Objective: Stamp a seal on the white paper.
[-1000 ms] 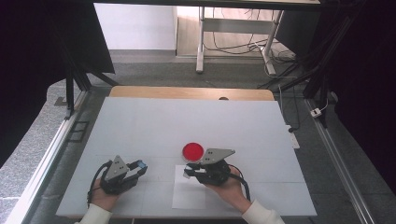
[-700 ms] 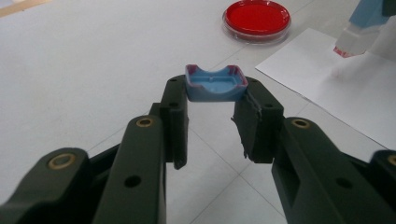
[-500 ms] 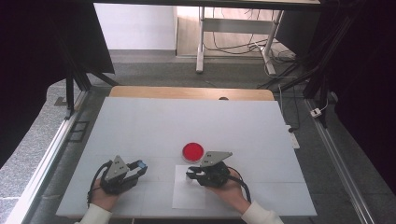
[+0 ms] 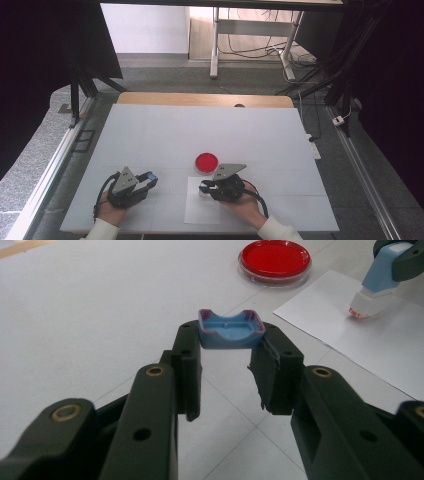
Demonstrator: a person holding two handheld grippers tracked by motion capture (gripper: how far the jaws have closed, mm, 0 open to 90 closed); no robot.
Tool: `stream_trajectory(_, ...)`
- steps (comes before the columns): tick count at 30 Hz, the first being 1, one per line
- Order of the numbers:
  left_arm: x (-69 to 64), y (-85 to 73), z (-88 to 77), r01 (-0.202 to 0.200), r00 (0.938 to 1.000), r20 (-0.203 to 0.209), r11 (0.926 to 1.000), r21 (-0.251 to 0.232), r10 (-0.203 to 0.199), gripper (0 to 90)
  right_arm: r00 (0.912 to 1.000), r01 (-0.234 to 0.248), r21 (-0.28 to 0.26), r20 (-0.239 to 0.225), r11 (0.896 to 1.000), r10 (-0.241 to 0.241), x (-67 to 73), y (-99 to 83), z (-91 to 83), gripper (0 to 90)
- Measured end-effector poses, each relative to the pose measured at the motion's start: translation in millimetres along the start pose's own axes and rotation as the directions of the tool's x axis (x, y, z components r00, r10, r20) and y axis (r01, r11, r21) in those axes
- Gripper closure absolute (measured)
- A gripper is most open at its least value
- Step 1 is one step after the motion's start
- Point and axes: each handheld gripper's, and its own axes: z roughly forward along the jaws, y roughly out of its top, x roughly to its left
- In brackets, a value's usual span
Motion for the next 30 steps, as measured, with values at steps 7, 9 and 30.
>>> stream_trajectory(7, 0.0, 0.0, 0.0, 0.000, 1.0000, 0.000, 1.0000, 0.000, 0.000, 65.0, 0.9998, 0.017, 0.009, 0.011, 1.000, -0.017, 0.3, -0.7, 1.3, 75.1)
stream_trajectory(9, 0.0, 0.0, 0.0, -0.001, 1.0000, 0.000, 1.0000, 0.001, 0.001, 64.9, 0.9998, 0.016, 0.008, 0.010, 1.000, -0.016, 0.7, -0.8, 1.8, 75.1)
stream_trajectory(30, -0.5, 0.1, -0.3, -0.004, 1.0000, 0.000, 1.0000, 0.000, 0.004, 64.9, 0.9991, 0.037, 0.028, 0.017, 0.999, -0.038, 2.8, -1.7, 4.4, 75.4)
